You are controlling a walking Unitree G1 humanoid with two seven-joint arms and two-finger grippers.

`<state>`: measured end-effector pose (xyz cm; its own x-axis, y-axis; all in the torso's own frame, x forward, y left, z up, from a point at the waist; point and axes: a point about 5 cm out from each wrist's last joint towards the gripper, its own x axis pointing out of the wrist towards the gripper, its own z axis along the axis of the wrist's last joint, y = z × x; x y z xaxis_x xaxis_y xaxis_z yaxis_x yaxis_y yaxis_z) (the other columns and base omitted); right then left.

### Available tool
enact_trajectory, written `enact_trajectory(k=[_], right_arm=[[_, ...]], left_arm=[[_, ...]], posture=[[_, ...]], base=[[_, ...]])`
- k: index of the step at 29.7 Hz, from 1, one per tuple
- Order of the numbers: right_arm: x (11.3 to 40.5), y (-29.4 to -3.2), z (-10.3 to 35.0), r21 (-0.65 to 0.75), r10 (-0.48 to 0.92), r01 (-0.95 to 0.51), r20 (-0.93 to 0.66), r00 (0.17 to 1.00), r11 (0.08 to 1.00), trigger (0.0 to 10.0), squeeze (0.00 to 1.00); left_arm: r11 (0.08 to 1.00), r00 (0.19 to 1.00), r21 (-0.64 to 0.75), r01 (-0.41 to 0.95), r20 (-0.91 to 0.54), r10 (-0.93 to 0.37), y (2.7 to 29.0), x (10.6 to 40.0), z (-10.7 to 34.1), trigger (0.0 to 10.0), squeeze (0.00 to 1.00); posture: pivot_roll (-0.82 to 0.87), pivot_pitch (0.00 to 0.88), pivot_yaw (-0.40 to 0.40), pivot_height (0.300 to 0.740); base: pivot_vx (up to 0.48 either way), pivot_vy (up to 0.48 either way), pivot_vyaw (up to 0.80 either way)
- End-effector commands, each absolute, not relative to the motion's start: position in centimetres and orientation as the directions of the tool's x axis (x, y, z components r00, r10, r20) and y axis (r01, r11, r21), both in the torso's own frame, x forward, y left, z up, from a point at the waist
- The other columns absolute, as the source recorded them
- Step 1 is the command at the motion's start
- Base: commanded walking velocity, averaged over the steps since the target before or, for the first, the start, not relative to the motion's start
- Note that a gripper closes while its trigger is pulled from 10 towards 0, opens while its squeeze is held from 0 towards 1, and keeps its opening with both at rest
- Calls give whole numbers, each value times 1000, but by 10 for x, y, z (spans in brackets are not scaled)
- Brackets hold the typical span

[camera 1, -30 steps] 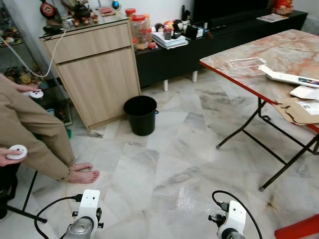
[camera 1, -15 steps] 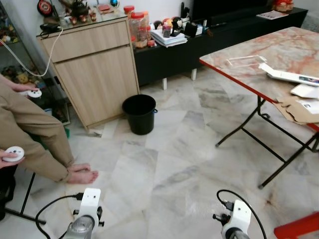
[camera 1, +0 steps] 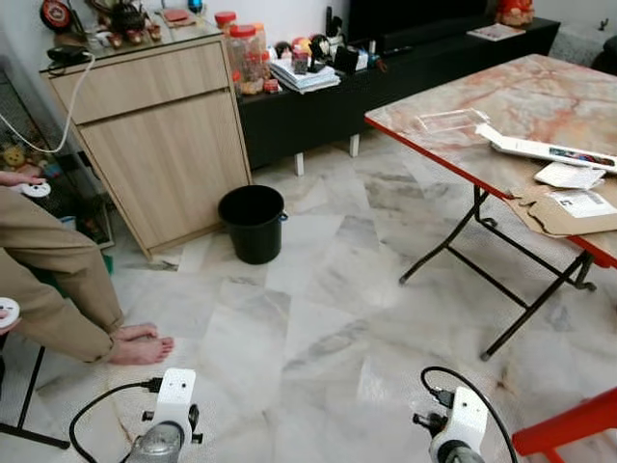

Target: Picking trash to rubbish bin

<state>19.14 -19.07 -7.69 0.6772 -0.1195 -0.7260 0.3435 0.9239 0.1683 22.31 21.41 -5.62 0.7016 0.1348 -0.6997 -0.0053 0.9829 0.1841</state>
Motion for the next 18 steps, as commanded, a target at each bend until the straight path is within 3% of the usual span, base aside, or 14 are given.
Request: enact_trajectory(k=[1,18], right_arm=[[189,-189,-78,168,-119,347,-731,672,923,10000,0],[192,-189,-77,208,-110,363,-719,686,908,10000,0]], left_arm=[[979,686,205,-6,-711,153,220,221,-57,10000,0],[979,700,201,-5,-699,147,217,231,-51,10000,0]], posture=[[-29,0,52,740],[-35,0,60,740]], base=[[251,0,0],[287,0,0]])
